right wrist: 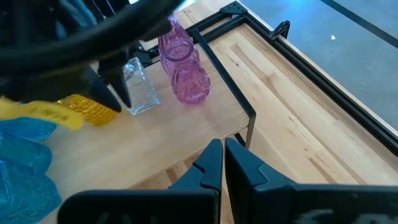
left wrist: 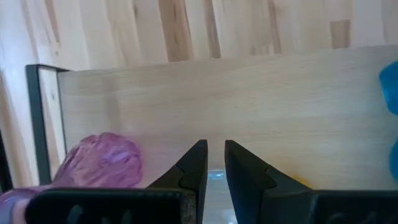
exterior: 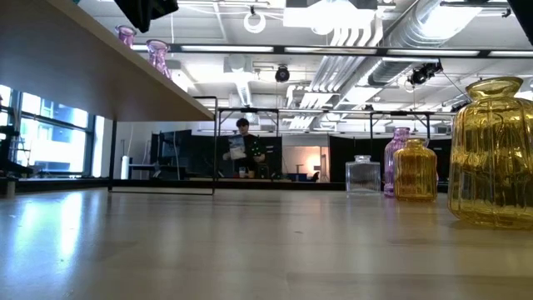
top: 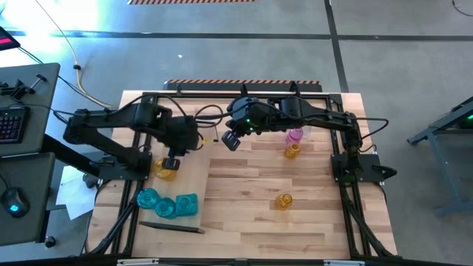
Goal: Sort vases onto shelf
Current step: Put the top left yellow flower vase on the shelf
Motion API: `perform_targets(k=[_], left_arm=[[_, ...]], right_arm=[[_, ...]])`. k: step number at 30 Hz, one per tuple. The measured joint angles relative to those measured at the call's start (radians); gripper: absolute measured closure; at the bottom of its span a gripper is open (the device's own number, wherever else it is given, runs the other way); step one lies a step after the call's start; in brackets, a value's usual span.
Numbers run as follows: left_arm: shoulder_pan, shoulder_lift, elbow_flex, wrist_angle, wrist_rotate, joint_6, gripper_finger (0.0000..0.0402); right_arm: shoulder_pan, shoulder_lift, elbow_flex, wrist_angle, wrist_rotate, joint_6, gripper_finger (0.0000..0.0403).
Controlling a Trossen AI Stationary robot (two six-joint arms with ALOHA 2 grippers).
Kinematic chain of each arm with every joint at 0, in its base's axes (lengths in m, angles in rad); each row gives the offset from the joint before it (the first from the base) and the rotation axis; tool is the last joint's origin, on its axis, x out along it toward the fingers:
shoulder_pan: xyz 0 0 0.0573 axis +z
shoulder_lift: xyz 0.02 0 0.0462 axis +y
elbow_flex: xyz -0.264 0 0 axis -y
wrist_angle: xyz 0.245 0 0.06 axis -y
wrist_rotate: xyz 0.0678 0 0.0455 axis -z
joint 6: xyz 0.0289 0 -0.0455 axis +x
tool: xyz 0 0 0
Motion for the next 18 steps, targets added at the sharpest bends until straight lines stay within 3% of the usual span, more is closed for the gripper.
perform_targets(k=[8, 18], left_arm=[[0.060, 0.000, 0.000, -0.091, 0.041, 0.036, 0.0353], [0.060, -0.001, 0.000, -0.104, 0.041, 0.036, 0.0353]], right_arm=[[0.000, 0.000, 0.000, 0.002, 0.000, 0.000, 0.0403], [0.000, 0.000, 0.000, 0.006, 0.000, -0.018, 0.0403]])
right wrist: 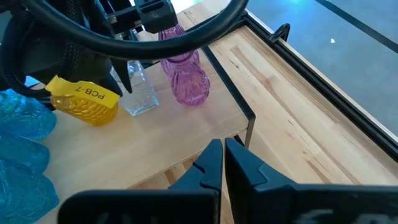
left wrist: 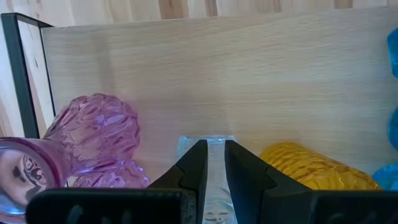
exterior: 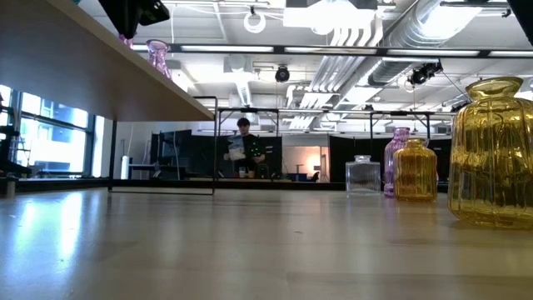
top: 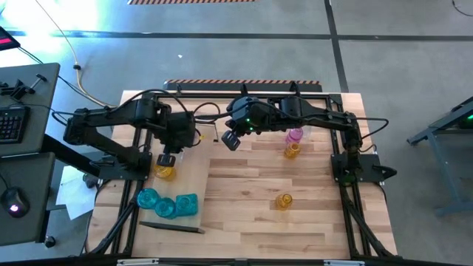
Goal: Sort vases onto shelf
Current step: Put the top left yellow flower vase on the shelf
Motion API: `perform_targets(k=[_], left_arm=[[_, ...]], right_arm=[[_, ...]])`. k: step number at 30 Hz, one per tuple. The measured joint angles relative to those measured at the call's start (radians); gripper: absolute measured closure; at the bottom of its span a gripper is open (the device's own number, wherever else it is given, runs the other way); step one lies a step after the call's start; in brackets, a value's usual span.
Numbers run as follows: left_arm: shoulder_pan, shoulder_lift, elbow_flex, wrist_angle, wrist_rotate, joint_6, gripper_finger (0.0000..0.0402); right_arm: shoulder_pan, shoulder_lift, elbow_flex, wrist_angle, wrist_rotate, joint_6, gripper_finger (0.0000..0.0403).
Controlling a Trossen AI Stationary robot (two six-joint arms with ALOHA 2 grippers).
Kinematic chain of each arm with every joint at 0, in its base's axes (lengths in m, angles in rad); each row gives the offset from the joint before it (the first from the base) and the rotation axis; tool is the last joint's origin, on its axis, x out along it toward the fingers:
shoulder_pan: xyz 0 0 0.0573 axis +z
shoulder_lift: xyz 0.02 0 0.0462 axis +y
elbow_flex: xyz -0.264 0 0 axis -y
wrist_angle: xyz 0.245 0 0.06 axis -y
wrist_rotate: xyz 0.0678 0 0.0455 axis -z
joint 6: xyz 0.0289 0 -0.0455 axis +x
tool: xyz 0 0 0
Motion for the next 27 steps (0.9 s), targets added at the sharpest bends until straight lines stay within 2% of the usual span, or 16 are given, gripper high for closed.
perform_targets(k=[27], left_arm=[[0.000, 0.000, 0.000, -0.072, -0.019, -0.054, 0.0353]], right_arm=[[0.001, 0.000, 0.000, 0.000, -0.002, -0.004, 0.0403]])
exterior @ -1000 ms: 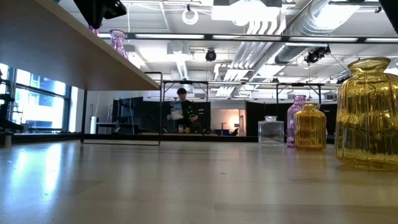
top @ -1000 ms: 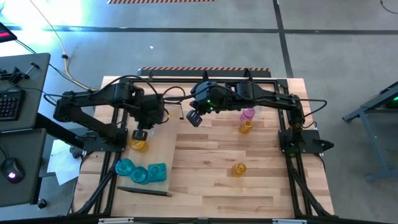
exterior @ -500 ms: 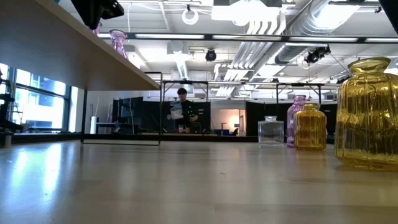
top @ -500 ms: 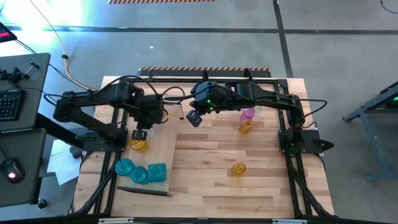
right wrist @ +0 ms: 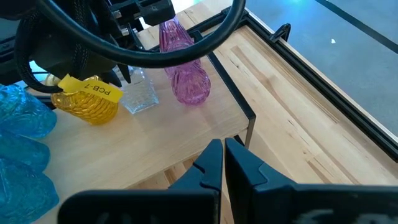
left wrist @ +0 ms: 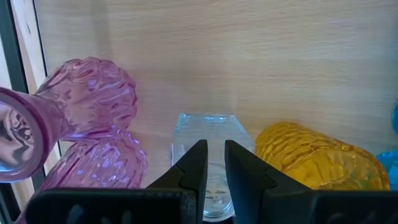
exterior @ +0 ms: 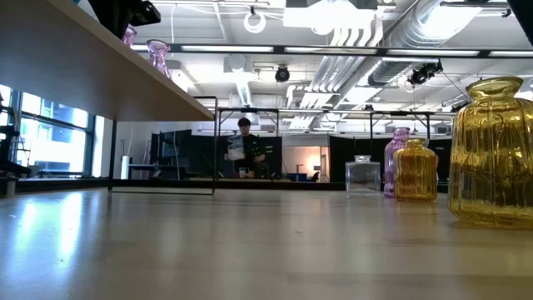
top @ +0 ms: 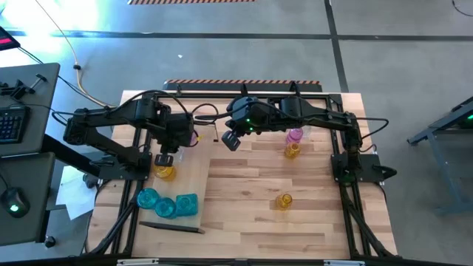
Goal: Sort vases onto shelf
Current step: Put the top left yellow flower vase on the shelf
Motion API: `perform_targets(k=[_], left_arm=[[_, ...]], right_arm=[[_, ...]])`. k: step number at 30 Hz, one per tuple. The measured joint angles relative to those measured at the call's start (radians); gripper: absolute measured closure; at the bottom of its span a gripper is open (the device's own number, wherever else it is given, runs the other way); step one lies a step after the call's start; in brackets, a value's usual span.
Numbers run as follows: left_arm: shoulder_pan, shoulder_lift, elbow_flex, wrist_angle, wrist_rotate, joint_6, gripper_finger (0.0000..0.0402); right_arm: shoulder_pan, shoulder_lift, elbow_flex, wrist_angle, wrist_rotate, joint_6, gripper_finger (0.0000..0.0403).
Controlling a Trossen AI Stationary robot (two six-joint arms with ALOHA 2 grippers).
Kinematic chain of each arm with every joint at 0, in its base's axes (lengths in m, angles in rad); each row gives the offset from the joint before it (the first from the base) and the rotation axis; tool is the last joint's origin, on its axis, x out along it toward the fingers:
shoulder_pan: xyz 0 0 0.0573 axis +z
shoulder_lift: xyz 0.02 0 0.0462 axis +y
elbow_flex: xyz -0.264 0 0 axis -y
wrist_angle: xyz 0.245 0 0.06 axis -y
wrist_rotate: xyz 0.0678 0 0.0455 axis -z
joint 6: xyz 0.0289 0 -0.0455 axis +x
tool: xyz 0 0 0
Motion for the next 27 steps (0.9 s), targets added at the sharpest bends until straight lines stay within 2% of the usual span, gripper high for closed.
perform_targets(k=[27], left_arm=[[0.000, 0.000, 0.000, 0.000, 0.000, -0.041, 0.0353]], right_arm=[[0.000, 0.000, 0.000, 0.000, -0.010, 0.000, 0.0403]])
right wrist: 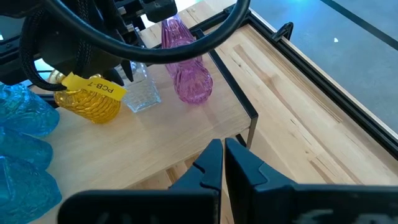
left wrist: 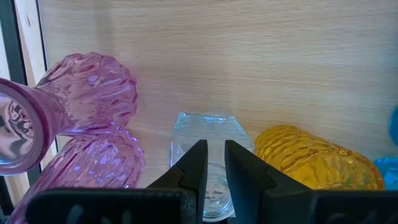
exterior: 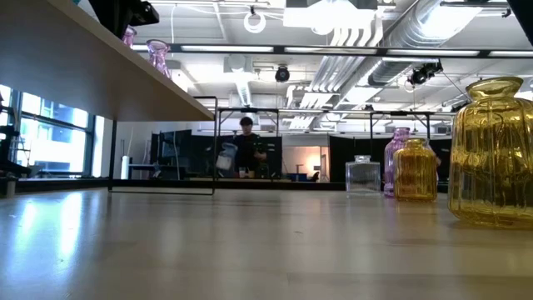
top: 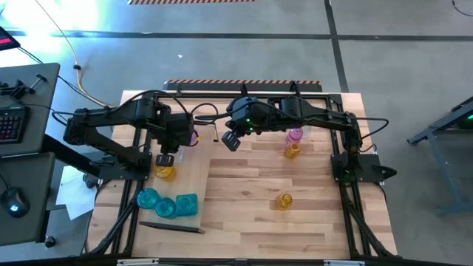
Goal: Sort vases onto shelf
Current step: Put the top left yellow flower vase on the shelf
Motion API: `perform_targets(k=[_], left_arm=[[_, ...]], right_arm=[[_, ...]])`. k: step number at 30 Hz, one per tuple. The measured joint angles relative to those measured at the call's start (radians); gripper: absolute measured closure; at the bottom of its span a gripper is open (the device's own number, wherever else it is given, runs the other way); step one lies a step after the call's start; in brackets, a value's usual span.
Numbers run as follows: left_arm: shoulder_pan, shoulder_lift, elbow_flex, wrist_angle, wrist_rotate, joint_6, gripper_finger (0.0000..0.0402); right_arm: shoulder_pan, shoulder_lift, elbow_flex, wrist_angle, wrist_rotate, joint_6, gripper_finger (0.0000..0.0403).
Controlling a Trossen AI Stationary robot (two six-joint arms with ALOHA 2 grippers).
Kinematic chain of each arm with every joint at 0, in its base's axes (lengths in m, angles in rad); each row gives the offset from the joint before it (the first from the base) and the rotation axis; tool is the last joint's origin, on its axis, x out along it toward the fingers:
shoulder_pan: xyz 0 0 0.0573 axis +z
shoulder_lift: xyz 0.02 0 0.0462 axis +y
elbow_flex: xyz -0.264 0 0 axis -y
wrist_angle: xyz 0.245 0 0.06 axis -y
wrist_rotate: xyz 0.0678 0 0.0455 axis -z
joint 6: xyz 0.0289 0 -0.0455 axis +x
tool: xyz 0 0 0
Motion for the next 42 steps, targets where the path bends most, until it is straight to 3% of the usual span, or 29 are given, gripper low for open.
perform_targets(k=[23, 31, 42], left_arm=[[0.000, -0.037, -0.001, 0.005, 0.000, 0.007, 0.0353], [0.000, -0.036, -0.001, 0.133, 0.000, 0.032, 0.0353], [0.000, 0.055, 0.000, 0.134, 0.000, 0.069, 0.0353]], right_arm=[[0.000, 0.000, 0.000, 0.000, 0.000, 0.004, 0.0403], [0.000, 0.000, 0.000, 0.018, 0.000, 0.004, 0.0403], [0.001, 0.000, 0.000, 0.036, 0.000, 0.004, 0.0403]])
